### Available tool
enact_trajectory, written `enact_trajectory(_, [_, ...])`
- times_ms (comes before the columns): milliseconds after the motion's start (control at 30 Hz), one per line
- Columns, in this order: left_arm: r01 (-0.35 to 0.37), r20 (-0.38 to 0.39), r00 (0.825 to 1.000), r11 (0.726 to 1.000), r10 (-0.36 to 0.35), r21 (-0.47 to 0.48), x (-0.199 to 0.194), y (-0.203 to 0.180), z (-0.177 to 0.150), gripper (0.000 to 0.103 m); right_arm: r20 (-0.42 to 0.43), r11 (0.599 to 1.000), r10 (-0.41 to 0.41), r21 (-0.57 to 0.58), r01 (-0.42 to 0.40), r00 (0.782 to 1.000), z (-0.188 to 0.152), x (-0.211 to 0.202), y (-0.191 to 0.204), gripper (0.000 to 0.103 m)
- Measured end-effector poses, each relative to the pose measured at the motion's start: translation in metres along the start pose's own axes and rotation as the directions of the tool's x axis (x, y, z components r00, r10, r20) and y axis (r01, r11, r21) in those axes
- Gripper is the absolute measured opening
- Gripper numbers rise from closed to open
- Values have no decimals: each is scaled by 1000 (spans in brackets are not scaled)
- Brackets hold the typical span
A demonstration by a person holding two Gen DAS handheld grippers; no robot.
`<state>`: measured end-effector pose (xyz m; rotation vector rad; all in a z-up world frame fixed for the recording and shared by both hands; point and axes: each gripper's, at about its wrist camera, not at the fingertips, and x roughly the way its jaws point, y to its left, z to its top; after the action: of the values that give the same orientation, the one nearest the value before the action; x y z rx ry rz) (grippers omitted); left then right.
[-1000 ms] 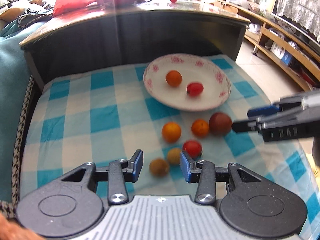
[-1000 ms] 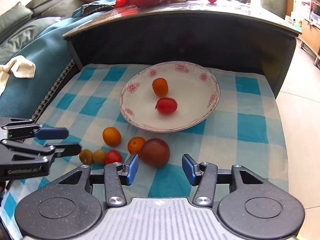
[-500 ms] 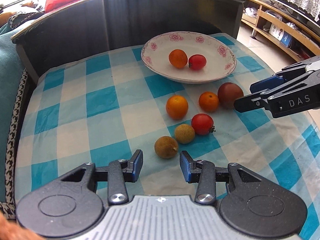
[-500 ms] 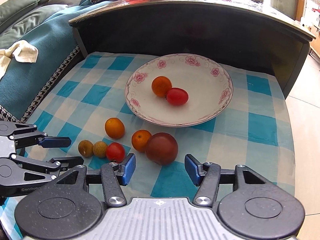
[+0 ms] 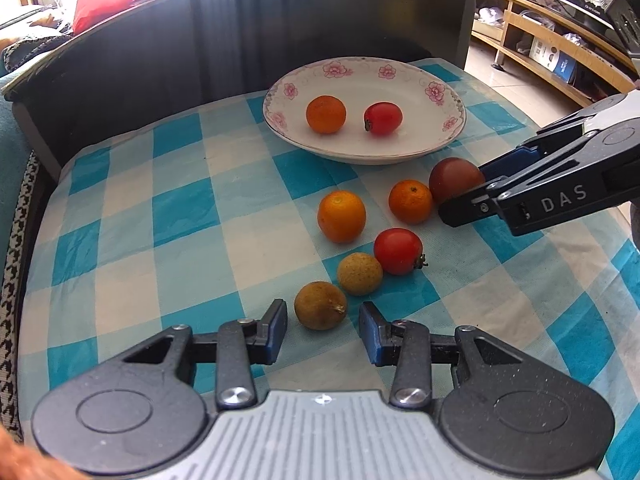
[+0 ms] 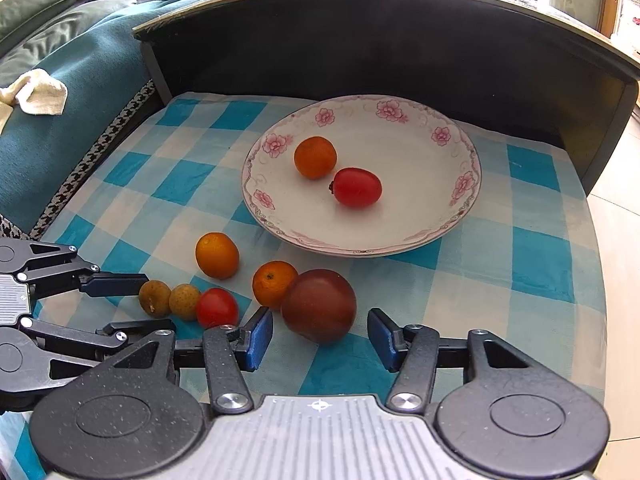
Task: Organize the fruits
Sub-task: 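Withdraw both tools from the plate back toward the remaining fruits, then grasp a brown round fruit with the left tool while the right grasps the dark red tomato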
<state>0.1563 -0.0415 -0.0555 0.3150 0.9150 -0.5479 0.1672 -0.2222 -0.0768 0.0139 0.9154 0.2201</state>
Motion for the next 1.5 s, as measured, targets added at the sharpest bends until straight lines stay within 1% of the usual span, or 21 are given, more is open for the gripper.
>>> enact_trajectory(67, [3,1,1000,1000,-3,-4,0,0,0,45,2,1000,7,5,-7,1000,1,2,0,43])
enact_trajectory(200, [-2,2,1000,1000,2,-7,-1,-2,0,42,-3,1000,5,9,-5,1000,3,6,1,42])
enact_trajectory(267, [2,-1,1000,1000,-2,-14,0,-2,0,40,-9,1000,1,11,-1,1000,3,7,0,38])
enact_trajectory(300, [4,-2,1000,1000,-4,-22,0,-2,1,39,-16,1000,-4,13,4,1000,2,9,0,36])
enact_trajectory(467, [7,-13,1000,999,-7,-44,2,0,4,39,-23,1000,-12,20,13,1000,3,9,-1,34])
enact_trajectory(733, [8,-41,999,998,-11,-64,-1,4,2,38,-52,999,-22,22,23,998,-2,2,1,33])
enact_trajectory(833, [11,-50,999,998,-13,-59,-4,2,-2,38,-63,999,-33,12,33,997,-8,-3,5,33])
enact_trajectory(1033, [39,-57,997,998,-43,-59,-12,0,-8,38,-73,999,-38,21,40,997,-22,-16,14,33])
enact_trajectory(1233, [64,-72,995,998,-66,-21,-19,-12,-12,38,-75,998,-54,30,57,996,-32,-34,26,33])
enact_trajectory(1333, [70,-88,994,998,-71,-5,-17,-19,-15,38,-89,996,-70,51,75,994,-39,-36,28,33])
enact_trajectory(1400, [60,-84,995,998,-59,14,-18,-23,-16,38,-101,994,-81,58,87,992,-43,-35,28,33])
enact_trajectory(1500, [61,-82,995,998,-60,7,-17,-23,-17,38,-111,992,-94,71,103,989,-47,-31,28,33])
